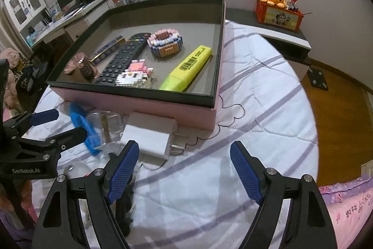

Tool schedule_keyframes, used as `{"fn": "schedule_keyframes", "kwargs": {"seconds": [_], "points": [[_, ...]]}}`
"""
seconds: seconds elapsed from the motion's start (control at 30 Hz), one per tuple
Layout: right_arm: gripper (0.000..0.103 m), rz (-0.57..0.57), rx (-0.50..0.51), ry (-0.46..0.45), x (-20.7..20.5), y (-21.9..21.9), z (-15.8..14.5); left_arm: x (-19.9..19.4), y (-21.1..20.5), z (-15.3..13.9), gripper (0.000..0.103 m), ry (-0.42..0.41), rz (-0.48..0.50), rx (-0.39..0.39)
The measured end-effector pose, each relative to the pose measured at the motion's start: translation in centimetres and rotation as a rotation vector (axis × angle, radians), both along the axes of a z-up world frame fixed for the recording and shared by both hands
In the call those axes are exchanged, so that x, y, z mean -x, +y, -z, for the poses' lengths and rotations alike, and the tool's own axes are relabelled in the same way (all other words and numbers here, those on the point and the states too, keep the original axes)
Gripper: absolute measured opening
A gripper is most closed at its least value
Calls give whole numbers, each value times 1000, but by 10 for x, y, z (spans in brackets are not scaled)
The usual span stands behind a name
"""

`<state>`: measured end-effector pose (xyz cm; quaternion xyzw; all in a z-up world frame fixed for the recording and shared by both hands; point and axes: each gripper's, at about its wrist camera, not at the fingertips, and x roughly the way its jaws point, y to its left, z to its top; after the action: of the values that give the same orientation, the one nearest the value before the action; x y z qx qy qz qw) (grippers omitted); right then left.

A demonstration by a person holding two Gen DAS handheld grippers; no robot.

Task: Organize rigid objects
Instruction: 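Grasp the blue highlighter with the left gripper while the right grasps the white charger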

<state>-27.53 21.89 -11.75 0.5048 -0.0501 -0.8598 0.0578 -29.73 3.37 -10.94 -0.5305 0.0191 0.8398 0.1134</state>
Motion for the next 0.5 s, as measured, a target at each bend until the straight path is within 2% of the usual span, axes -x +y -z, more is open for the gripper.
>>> {"fn": "schedule_keyframes", "kwargs": {"seconds": [0.13, 0.23, 0.33, 0.4, 0.43, 0.47, 0.5], "points": [[82, -26, 58, -1, 6, -1, 4, 9, 1, 12, 103, -31, -3, -10], [83, -51, 103, -8, 10, -4, 9, 11, 1, 13, 103, -17, -7, -10], [88, -72, 85, -3, 12, -12, 12, 8, 5, 17, 102, 9, 29, 19], [85, -88, 65, 9, 9, -16, 11, 2, 8, 18, 97, 35, 63, 58], [76, -104, 73, 18, 7, -17, 10, -1, 9, 17, 88, 50, 83, 69], [67, -122, 99, 24, 5, -18, 9, -6, 8, 14, 73, 62, 108, 53], [63, -122, 105, 23, 3, -19, 6, -8, 6, 12, 65, 64, 117, 43]]}}
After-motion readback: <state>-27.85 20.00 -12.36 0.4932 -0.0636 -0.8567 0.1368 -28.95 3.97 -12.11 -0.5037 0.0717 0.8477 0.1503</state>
